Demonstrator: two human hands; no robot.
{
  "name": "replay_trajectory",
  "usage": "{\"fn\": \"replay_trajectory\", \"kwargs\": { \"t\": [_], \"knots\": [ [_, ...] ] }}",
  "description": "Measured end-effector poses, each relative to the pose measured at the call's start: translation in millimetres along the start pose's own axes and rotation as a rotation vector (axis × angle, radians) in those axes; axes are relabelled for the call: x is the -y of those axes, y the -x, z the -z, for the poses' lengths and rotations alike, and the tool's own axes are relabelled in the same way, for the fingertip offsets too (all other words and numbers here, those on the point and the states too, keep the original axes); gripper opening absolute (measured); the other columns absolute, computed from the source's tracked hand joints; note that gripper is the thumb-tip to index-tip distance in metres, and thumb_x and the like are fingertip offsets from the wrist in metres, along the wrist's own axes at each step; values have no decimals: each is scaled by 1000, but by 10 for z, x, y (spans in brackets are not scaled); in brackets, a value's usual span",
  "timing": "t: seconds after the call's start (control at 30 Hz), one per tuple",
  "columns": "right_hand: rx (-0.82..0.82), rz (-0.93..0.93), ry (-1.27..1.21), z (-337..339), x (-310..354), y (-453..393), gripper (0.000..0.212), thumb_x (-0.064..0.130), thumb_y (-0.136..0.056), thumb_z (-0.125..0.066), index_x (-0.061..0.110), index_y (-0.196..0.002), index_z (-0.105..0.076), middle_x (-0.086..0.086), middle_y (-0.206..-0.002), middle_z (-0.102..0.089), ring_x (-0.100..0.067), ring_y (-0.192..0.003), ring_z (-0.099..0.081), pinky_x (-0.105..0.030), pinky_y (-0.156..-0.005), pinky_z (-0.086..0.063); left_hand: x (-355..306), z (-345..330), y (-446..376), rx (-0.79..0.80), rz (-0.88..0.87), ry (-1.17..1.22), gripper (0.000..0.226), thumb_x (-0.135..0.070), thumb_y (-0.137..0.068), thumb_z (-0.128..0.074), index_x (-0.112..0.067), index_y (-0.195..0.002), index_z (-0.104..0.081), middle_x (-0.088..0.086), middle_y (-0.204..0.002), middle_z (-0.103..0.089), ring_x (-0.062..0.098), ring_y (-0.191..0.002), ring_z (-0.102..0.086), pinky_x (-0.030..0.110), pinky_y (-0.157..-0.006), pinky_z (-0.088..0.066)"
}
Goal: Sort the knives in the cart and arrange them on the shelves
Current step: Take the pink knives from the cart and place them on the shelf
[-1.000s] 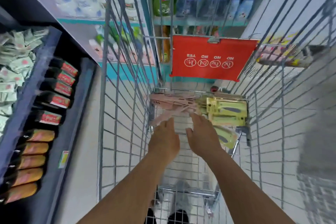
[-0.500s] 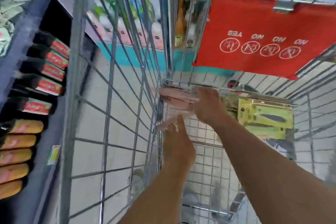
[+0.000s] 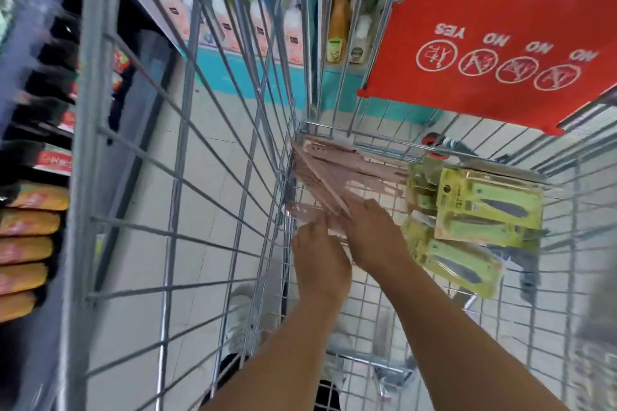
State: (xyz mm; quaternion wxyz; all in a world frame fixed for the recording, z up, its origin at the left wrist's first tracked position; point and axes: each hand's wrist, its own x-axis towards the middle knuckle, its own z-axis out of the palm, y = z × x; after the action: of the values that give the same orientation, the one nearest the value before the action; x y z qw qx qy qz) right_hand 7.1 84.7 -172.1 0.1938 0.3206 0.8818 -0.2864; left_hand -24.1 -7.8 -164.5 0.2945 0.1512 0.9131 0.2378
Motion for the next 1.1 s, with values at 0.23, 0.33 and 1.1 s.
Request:
{"fn": "replay_trajectory", "kwargs": {
  "t": [0.23, 0.33, 1.1],
  "knots": [
    [-119, -131, -483, -169, -16, 305, 34, 38, -97, -40, 34, -129, -50, 11, -87, -55, -21, -84, -57, -22, -59, -34, -113, -37, 56, -110, 285, 378, 35, -27, -91, -58, -14, -120, -45, 4, -114, -55, 23, -103, -55, 29, -79, -42],
    [-146, -174, -491, -211, -95, 357, 36, 30, -96, -43, 32, -132, -50, 13, -88, -59, -21, -84, -58, -22, -62, -35, -143, -55, 50, -103, 368, 426, 56, -25, -85, -66, -14, -131, -35, 7, -120, -54, 25, -103, -57, 34, -82, -47],
    [-97, -214, -121, -241, -162, 456, 50, 15, -93, -51, 10, -137, -29, -12, -119, -57, -31, -106, -58, -39, -82, -49, -30, -120, 146, 8, 286, 6, 28, -12, -95, -46, -7, -122, -40, 11, -123, -47, 32, -101, -57, 35, -69, -38]
  ]
}}
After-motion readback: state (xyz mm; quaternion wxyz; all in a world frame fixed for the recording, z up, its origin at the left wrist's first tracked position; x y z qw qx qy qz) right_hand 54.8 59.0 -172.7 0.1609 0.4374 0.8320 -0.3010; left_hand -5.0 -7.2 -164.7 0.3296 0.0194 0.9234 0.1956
